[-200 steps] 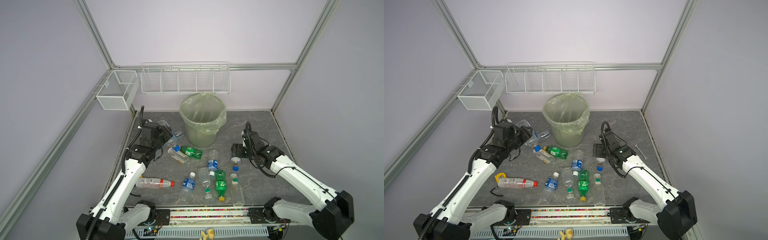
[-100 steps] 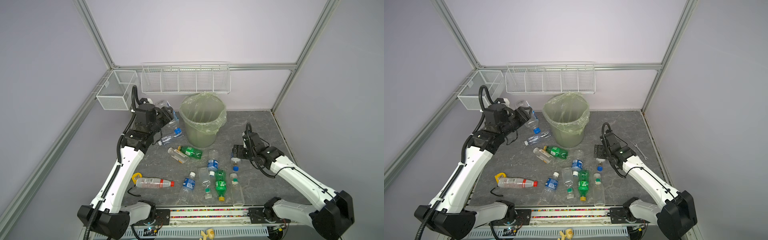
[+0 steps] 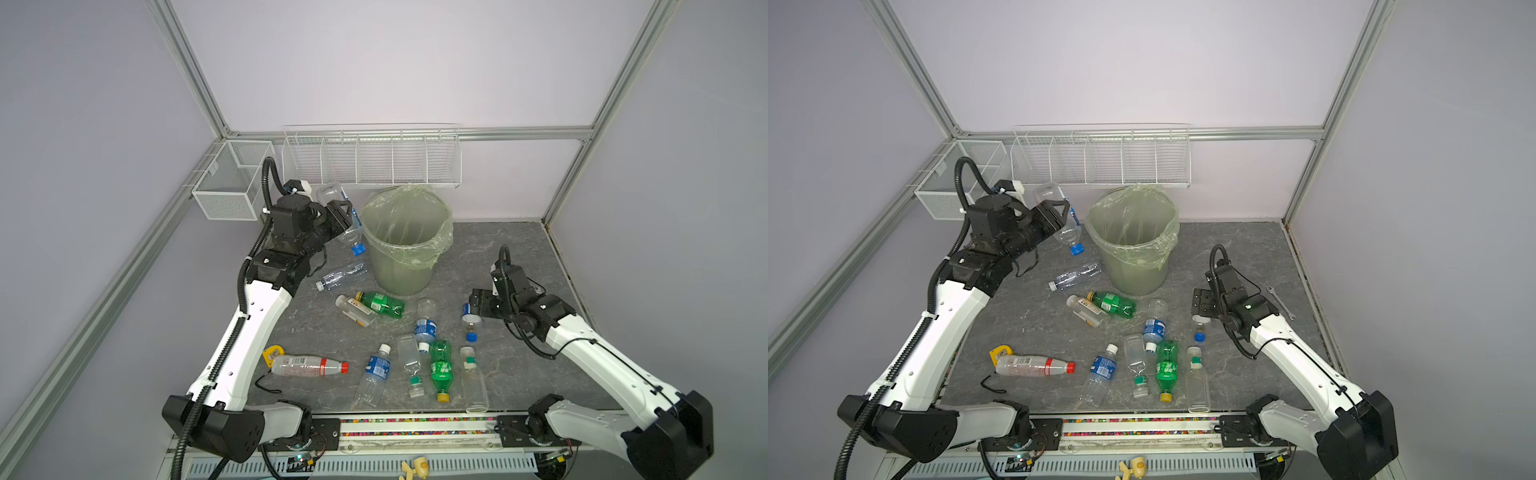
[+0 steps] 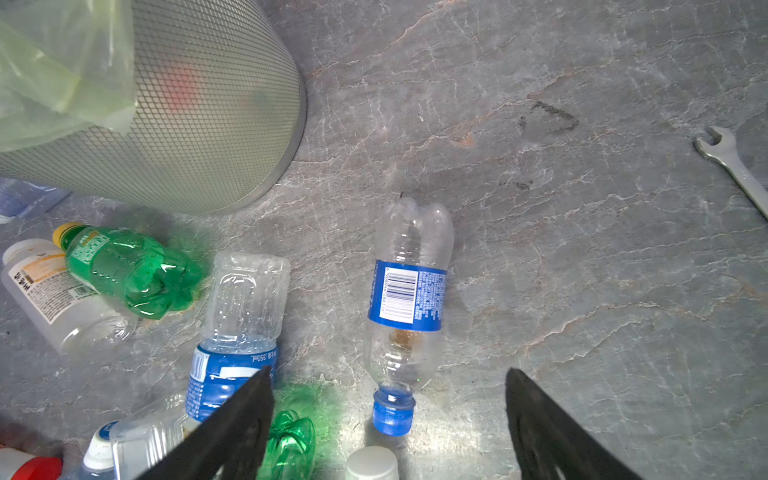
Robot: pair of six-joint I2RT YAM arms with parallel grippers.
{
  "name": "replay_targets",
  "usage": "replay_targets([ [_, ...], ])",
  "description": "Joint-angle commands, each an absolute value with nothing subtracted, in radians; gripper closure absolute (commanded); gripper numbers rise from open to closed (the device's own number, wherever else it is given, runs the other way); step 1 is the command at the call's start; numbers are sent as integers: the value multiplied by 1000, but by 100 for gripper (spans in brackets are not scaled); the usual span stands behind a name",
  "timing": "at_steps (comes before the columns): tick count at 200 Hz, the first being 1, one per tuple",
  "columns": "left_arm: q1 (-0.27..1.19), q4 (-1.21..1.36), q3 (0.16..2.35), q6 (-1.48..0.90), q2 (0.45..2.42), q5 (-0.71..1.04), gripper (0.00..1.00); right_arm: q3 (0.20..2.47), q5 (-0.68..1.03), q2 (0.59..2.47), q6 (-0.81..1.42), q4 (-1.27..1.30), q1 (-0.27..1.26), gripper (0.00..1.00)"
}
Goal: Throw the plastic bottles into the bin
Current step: 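Carry the clear red-and-blue bottle over the bin and open the left gripper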
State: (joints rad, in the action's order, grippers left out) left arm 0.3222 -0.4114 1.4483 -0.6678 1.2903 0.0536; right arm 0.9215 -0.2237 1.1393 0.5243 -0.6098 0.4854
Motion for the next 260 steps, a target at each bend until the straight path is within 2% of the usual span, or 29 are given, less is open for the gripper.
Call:
replay_targets([
  [1,319,-349,1332,-657,1223,44,37,907,-239,1123,535,-618,478,12],
  [26,318,-369,1256,-640,1159,1,37,907,-231,1132,538,-605,477,11],
  [72,319,-380,1263,-613,1124,14,38,924,-223,1165,535,-593,476,11],
  [106,362,-436,1438,-557,1251,57,38,922,-215,1164,538,-592,476,12],
  [135,456,-496,1654,-482,1415,15,38,910,-217,1141,543,-597,474,12],
  [160,481,-502,1834,-487,1583,30,37,908,-226,1117,545,-617,473,11],
  [172,491,-519,1922,-485,1665,25,32,907,-236,1101,543,-628,474,12],
  [188,497,-528,2026,-474,1767,11,18,905,-256,1083,540,-643,474,11],
  [192,497,-535,2052,-474,1790,5,13,905,-261,1077,539,-646,474,12],
  [194,497,-538,2065,-472,1798,2,3,905,-261,1075,539,-648,474,12],
  [196,497,-541,2081,-471,1809,1,0,905,-262,1072,538,-649,474,11],
  [227,499,-626,2298,-477,1902,42,1,905,-277,1033,537,-683,472,12],
  [260,499,-623,2307,-500,1842,86,1,891,-296,1009,528,-694,467,11],
])
